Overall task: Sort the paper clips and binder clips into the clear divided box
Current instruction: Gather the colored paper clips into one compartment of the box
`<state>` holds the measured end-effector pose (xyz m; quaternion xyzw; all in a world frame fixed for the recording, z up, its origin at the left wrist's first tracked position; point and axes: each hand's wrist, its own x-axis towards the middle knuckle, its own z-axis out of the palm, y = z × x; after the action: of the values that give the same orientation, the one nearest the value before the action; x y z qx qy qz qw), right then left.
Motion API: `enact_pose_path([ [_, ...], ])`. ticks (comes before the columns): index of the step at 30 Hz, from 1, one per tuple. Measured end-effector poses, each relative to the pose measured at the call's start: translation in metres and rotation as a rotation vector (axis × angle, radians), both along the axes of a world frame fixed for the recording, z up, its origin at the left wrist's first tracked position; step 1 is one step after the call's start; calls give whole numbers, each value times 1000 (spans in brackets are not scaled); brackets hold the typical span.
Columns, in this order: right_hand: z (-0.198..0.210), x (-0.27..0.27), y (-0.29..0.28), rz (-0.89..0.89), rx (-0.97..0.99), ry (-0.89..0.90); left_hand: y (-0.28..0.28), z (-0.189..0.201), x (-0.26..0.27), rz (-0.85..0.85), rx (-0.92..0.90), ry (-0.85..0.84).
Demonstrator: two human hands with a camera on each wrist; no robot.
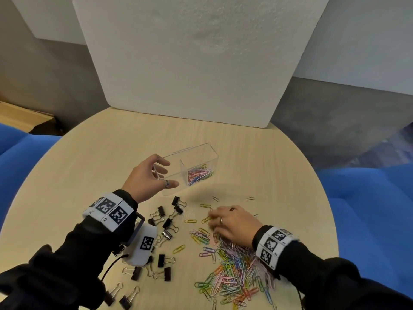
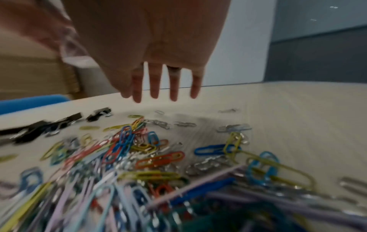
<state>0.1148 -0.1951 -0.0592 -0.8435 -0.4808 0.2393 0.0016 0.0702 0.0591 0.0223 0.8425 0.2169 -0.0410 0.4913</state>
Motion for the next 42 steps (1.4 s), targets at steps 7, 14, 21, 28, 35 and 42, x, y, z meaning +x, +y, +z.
enact_pose_path([
  [7, -12, 9, 5, -274, -129, 113, -11, -2, 1, -39, -2, -7],
  [14, -6, -22, -28, -120, -149, 143, -12, -9, 0, -73, 15, -6],
  [21, -7, -41, -36, -281, -53, 249, -15, -12, -1, -96, 23, 7],
  [28, -10, -45, -26, -455, 84, 373, -17, -12, -3, -98, 30, 10],
  [35, -9, -33, -19, -649, 147, 360, -18, -14, -8, -88, 31, 22],
  [42, 45, -10, -16, -806, 504, 374, -14, -17, -15, -87, 25, 47],
])
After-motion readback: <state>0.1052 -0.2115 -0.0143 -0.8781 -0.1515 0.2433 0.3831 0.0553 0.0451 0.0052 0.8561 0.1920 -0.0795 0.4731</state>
